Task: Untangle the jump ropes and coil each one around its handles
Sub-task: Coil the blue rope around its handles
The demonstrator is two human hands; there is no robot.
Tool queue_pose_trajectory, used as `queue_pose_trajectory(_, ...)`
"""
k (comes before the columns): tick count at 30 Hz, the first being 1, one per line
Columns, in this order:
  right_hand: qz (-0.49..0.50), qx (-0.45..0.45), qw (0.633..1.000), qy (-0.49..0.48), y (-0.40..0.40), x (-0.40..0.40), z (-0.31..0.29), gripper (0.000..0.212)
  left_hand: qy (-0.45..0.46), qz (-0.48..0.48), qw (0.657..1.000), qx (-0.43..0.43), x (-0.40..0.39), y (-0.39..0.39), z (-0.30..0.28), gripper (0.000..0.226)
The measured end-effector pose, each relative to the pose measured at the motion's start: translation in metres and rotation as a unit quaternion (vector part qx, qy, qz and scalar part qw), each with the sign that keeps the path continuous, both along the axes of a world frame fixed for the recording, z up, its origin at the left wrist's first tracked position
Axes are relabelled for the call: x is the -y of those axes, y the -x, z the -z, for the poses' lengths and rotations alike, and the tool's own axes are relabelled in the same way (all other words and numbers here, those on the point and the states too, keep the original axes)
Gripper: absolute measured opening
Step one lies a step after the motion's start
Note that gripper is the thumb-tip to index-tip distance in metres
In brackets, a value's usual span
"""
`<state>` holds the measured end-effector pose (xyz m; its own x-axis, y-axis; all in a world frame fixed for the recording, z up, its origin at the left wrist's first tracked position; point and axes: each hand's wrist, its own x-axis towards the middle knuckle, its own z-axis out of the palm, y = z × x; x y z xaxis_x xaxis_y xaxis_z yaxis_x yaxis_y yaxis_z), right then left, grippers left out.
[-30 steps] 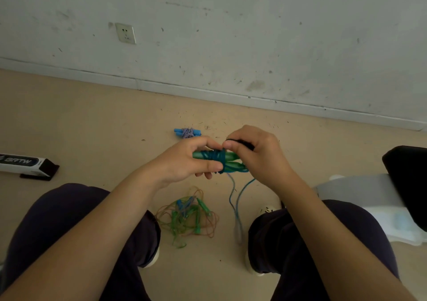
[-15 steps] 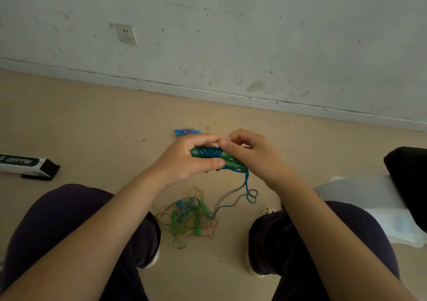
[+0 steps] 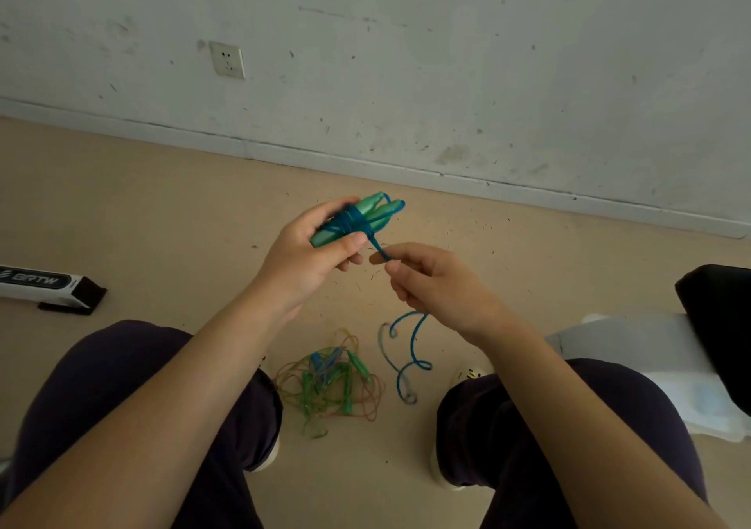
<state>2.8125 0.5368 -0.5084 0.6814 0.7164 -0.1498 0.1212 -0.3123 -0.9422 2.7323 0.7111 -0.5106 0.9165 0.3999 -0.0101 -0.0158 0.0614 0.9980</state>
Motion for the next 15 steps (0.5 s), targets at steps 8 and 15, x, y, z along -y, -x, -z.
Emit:
queue_pose_trajectory(8,-0.075,0.109,0.988,0.082,0.014,-0.007,-0.007,0.029,-0.101,-0.083,0.991,-0.029,-0.002,-0.003,0.006,0.045)
queue_pose_trajectory(15,-0.057,0.285,0.956,0.039,0.003,0.004,-0.016,0.020,-0.199,0.062,0.971,-0.116,-0.002,-0.003,0.011,0.046)
